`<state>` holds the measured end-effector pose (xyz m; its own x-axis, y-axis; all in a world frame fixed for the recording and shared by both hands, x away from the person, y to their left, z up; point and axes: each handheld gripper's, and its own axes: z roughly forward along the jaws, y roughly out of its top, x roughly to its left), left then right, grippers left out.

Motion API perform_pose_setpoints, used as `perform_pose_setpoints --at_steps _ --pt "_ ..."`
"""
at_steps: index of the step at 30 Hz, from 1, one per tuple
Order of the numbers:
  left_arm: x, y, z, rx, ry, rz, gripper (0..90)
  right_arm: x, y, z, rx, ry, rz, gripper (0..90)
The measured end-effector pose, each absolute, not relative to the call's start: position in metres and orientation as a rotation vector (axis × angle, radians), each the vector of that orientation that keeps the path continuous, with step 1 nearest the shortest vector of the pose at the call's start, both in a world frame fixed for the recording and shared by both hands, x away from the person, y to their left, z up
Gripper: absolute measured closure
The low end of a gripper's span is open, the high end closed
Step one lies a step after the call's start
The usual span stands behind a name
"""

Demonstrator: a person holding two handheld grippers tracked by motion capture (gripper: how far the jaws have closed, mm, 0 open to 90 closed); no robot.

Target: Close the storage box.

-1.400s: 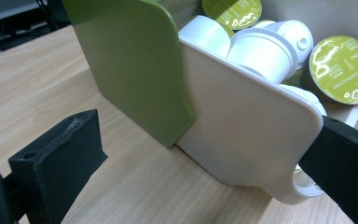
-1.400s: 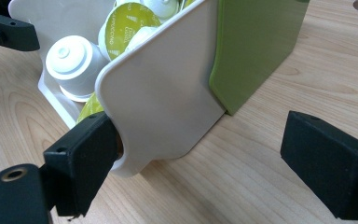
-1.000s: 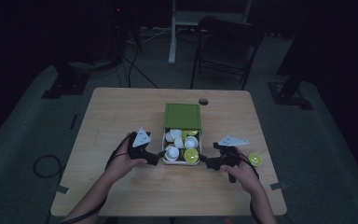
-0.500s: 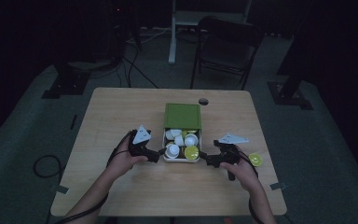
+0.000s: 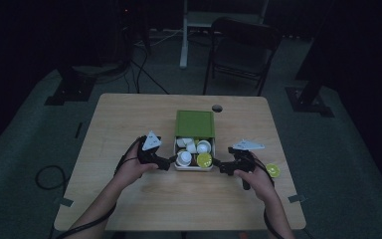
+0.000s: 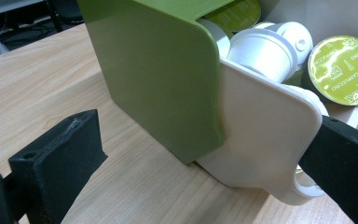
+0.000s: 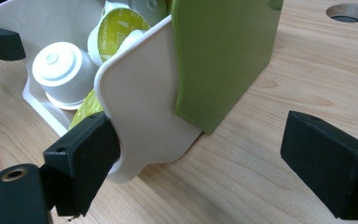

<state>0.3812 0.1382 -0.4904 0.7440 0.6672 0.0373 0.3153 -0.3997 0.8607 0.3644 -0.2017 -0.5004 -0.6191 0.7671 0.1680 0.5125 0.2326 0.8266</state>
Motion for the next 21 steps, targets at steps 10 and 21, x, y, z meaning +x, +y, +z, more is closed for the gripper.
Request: perform_pose_setpoints --at_steps 10,21 --pt "0.386 0.138 -0.49 2.009 0.747 0.477 1.5 0.369 -0.201 -0.5 1.204 2.228 1.326 10.6" --pt "0.392 0.137 -0.489 2.013 0.752 0.489 1.5 0.375 -0.201 -0.5 1.212 2.227 1.321 10.6"
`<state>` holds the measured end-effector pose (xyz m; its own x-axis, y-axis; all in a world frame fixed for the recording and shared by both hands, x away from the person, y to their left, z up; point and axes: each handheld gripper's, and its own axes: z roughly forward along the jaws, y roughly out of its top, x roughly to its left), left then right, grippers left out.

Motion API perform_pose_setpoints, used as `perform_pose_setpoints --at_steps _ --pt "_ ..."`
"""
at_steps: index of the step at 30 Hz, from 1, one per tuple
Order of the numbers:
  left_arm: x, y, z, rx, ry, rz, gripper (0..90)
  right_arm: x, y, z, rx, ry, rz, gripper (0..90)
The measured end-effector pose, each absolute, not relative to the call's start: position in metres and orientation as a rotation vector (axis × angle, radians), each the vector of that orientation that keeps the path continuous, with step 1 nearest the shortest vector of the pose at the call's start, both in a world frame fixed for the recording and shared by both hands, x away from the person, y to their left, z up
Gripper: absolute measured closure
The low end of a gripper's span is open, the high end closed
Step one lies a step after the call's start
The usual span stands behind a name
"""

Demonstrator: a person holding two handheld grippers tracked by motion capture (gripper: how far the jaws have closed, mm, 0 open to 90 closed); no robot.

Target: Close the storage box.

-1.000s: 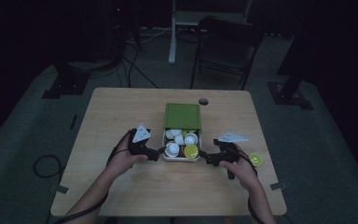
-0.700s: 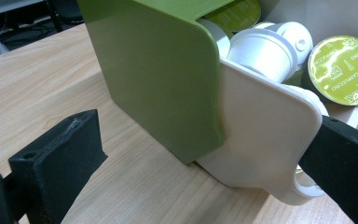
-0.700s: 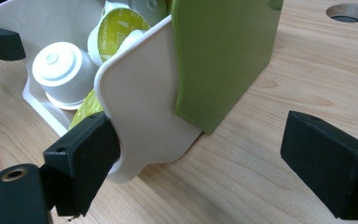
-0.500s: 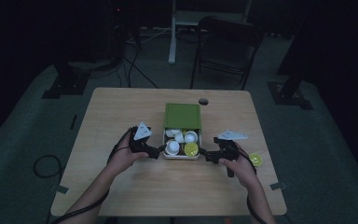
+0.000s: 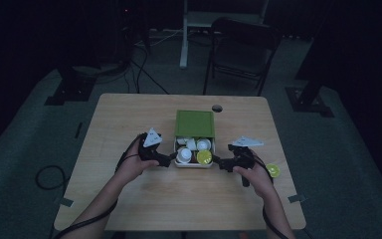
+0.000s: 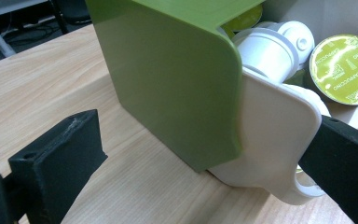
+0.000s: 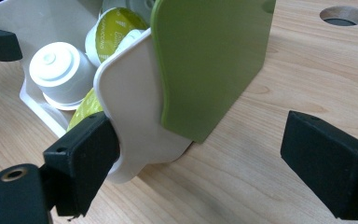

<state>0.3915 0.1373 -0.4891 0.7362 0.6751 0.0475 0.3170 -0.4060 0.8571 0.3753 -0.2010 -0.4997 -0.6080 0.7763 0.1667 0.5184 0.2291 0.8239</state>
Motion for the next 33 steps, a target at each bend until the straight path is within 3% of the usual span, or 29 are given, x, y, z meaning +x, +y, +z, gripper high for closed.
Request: perform_pose_setpoints --at_steps 33 --pt "0.411 0.134 -0.489 2.009 0.773 0.515 1.4 0.398 -0.2 -0.499 1.235 2.221 1.309 10.6"
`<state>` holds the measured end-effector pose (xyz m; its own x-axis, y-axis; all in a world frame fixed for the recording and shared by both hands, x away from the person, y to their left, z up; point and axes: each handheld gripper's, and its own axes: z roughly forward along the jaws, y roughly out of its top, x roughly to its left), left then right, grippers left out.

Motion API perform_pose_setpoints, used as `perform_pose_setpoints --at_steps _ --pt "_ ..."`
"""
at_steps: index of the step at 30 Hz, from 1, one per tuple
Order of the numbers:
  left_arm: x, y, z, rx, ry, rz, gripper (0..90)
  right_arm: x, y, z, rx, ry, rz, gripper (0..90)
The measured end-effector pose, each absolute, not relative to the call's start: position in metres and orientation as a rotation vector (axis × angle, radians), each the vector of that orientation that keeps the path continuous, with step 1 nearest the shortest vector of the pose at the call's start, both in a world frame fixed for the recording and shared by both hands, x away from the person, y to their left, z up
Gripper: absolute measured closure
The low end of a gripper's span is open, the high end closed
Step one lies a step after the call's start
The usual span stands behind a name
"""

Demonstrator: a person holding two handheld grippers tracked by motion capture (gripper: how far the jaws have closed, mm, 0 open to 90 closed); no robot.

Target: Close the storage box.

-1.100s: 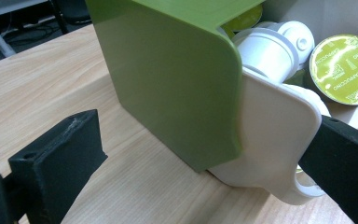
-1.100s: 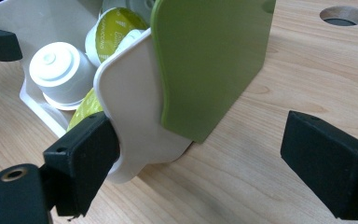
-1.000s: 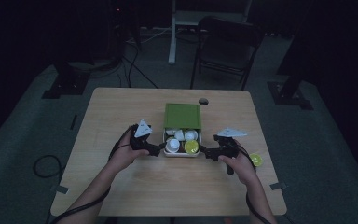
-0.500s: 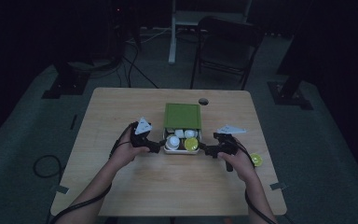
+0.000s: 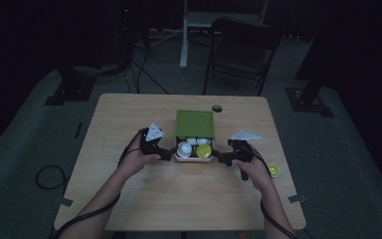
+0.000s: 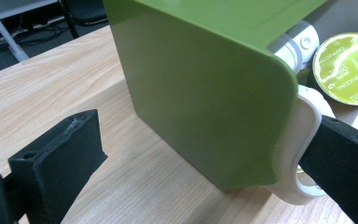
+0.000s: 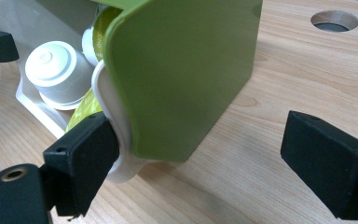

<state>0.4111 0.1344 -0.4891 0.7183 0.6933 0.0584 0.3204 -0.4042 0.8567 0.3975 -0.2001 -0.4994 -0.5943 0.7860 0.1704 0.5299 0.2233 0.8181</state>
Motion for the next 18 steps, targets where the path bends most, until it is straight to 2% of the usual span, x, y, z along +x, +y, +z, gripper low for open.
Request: perform_pose_setpoints --at_steps 18 --pt "0.4188 0.1322 -0.4913 2.005 0.808 0.537 1.4 0.4042 -0.1984 -0.5006 1.268 2.188 1.303 10.6"
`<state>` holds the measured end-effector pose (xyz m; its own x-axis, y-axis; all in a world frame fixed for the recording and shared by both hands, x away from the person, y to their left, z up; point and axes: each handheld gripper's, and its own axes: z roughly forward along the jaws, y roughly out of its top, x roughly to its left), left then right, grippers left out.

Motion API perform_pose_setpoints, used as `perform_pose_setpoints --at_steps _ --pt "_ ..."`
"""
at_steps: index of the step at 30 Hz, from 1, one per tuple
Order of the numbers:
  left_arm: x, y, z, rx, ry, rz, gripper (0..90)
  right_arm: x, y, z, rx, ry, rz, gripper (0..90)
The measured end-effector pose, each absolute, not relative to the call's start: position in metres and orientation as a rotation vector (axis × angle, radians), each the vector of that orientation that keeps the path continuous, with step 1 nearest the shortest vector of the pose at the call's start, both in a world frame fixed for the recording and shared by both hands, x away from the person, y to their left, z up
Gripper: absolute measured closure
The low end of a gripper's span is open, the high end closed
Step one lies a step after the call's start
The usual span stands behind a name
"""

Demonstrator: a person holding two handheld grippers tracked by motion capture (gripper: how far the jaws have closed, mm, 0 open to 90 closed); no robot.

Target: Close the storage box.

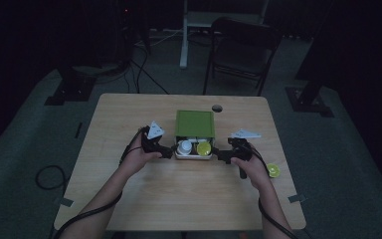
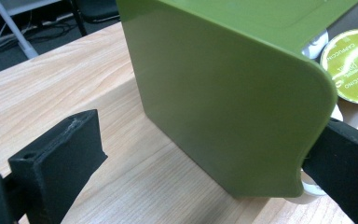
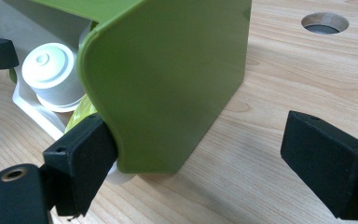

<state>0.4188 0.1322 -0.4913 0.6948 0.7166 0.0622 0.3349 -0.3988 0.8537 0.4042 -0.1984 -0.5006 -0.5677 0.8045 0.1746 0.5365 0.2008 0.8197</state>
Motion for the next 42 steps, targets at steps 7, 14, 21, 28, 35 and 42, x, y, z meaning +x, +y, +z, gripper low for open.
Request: perform_pose_setpoints --at_steps 7,14,21,28,35,42 --pt "0.42 0.131 -0.492 2.008 0.812 0.549 1.4 0.404 -0.197 -0.501 1.268 2.181 1.295 10.1" --pt "0.419 0.129 -0.493 1.996 0.821 0.55 1.5 0.405 -0.198 -0.501 1.269 2.143 1.278 10.0" --pt "0.418 0.13 -0.493 1.993 0.825 0.543 1.5 0.404 -0.197 -0.501 1.264 2.133 1.276 10.0" --pt "0.417 0.13 -0.492 1.994 0.827 0.538 1.5 0.403 -0.198 -0.502 1.295 2.128 1.294 10.3" --pt "0.414 0.128 -0.489 1.979 0.827 0.512 1.5 0.4 -0.2 -0.495 1.291 2.121 1.313 10.3" --pt "0.406 0.129 -0.486 1.978 0.82 0.497 1.5 0.394 -0.201 -0.49 1.295 2.108 1.322 10.3"
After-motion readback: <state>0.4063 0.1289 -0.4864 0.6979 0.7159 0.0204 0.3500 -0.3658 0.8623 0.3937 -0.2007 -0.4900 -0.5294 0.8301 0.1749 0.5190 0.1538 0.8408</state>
